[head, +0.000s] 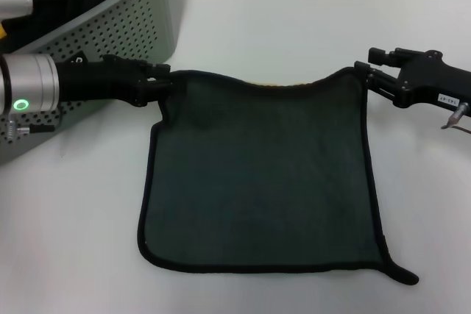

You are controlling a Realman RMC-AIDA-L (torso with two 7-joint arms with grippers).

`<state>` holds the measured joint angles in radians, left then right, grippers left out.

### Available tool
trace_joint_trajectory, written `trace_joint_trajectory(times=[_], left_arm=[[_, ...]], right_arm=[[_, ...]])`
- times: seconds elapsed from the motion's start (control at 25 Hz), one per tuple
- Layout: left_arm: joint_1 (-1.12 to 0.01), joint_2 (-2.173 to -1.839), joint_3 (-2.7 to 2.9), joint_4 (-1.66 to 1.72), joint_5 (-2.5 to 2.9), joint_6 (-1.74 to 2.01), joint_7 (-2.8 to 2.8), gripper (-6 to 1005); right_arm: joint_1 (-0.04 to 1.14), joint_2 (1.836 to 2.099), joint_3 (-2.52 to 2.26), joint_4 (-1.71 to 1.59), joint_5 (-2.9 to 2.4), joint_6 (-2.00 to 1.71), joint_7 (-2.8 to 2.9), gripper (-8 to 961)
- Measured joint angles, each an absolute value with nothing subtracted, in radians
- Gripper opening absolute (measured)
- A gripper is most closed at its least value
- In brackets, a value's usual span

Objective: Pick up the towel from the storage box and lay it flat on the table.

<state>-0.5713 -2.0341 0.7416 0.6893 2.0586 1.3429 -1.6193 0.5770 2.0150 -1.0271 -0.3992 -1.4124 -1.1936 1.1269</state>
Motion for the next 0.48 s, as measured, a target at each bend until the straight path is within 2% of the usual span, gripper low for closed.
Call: trace_joint_trajectory(times=[0.08, 0.16, 0.48], left_arm=[[-0.568, -2.032, 0.741, 0.692, 2.054, 1.345, -1.615, 369], [-0.567, -2.029, 0.740, 0.697, 2.050, 1.350, -1.613, 448], [-0.569, -2.024, 0.739, 0.749, 2.027, 1.415, -1.607, 574]], right_arm=[[0.576, 2.014, -1.027, -0.400, -1.412, -1.193, 1.127, 362], [0.575, 2.014, -1.026, -0.400, -1.412, -1.192, 1.126, 405], [0.566, 2.015, -1.026, -0.401, -1.411, -1.195, 1.122, 577]])
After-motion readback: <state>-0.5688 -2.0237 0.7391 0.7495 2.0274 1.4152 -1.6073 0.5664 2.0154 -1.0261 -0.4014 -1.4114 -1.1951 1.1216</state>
